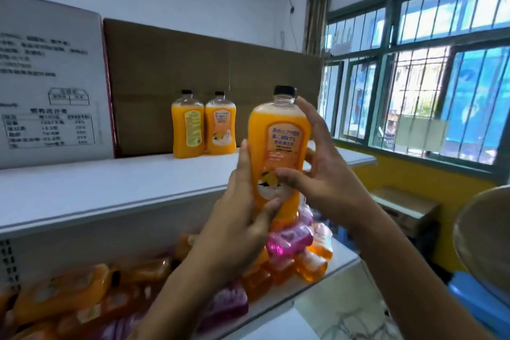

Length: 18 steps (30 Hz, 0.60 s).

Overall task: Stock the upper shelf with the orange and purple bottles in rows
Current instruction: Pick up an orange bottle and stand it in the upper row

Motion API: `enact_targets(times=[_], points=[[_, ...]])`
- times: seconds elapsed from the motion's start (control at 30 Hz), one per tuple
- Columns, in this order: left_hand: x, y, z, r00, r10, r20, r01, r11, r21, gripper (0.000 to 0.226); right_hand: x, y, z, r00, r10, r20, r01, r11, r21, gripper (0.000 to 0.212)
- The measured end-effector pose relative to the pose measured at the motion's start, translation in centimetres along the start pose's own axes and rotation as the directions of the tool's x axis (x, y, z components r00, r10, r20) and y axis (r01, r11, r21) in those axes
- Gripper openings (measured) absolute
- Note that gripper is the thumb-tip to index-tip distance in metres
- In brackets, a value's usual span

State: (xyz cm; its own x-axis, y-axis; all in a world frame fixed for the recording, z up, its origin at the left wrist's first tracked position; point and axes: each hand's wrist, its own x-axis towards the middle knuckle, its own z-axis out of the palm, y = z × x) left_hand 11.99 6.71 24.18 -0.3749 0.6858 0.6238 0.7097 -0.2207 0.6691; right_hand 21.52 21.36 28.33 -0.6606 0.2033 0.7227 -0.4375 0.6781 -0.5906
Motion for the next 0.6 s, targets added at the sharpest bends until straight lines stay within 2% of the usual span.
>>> enact_targets(times=[0.13, 0.23, 0.4, 0.53, 0.6], points=[[6.3, -0.8, 2.6, 0.999, 0.029, -0.035, -0.025, 0.994, 0.106, 0.100, 4.3, 2.8, -4.9, 0.998, -0.056, 0.023, 0.059, 0.991, -0.122, 0.097], [10.0, -2.4, 3.4, 1.000, -0.014, -0.019, 0.018, 0.973, 0.230, 0.107, 7.4, 5.4, -6.2, 0.993, -0.100, 0.058, 0.111, 0.963, -0.244, 0.098], [13.6, -6.0, 3.6, 0.987, -0.155, -0.028, 0.154, 0.909, 0.387, 0.116, 10.6, 11.3, -5.5, 0.989, -0.084, 0.122, 0.121, 0.936, -0.332, 0.099], [15.5, -7.8, 4.1, 0.952, -0.294, -0.085, 0.305, 0.879, 0.367, 0.111, 13.7, 14.1, -5.0, 0.974, -0.037, 0.225, 0.123, 0.916, -0.382, 0.101], [16.0, -8.4, 4.2, 0.926, -0.355, -0.126, 0.374, 0.823, 0.428, 0.101, 15.4, 15.2, -4.6, 0.968, -0.021, 0.249, 0.120, 0.913, -0.389, 0.101]])
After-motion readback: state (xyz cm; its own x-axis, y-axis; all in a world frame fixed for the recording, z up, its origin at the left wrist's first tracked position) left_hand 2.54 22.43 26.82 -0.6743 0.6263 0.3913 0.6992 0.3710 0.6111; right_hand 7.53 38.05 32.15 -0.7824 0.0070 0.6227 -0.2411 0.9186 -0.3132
